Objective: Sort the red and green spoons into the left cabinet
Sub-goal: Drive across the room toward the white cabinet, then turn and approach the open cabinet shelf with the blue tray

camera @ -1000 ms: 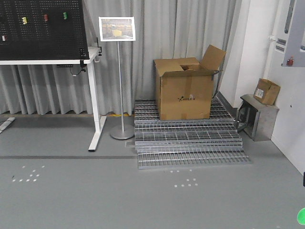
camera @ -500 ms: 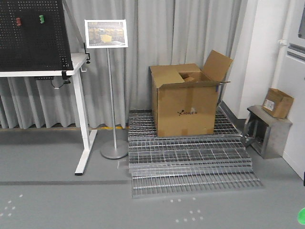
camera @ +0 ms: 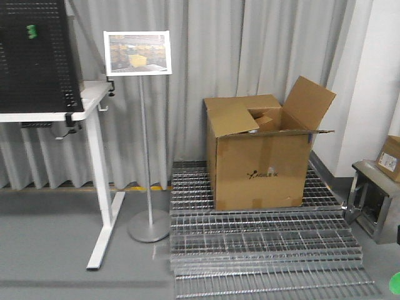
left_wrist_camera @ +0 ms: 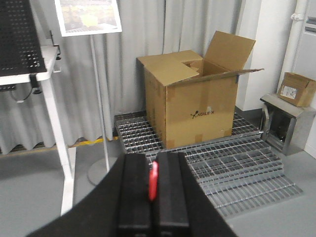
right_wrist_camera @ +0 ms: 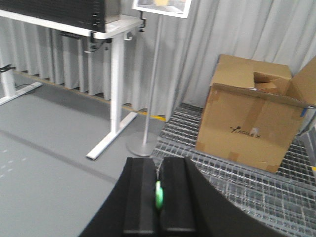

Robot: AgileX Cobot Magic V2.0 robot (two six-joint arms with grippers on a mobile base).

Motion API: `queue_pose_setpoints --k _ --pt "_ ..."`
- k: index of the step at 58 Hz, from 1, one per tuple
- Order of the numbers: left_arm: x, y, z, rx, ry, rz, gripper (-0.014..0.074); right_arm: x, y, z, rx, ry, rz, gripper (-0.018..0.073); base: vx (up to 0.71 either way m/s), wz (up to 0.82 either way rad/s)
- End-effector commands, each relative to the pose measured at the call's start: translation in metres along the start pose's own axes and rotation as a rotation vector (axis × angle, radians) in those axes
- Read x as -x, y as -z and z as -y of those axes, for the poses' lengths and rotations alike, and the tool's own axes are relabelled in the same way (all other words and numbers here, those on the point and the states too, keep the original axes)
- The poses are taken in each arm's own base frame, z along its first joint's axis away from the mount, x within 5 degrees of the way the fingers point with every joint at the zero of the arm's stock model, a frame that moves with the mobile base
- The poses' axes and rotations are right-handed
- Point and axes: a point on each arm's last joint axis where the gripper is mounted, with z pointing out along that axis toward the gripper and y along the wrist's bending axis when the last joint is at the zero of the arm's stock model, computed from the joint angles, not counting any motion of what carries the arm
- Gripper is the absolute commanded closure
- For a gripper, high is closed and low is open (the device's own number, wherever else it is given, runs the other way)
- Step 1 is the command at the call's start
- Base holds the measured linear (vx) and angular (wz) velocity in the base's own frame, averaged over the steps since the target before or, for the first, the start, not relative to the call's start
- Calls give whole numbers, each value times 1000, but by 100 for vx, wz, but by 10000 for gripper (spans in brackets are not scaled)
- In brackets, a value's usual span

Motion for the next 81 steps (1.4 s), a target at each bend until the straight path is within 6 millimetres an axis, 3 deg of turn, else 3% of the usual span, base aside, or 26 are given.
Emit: queue_pose_setpoints --k 1,81 --pt "16 3 0 10 17 101 600 12 3 5 -46 -18 72 562 55 -17" --pt "16 3 0 9 17 98 600 12 3 5 -47 -17 73 562 41 -64"
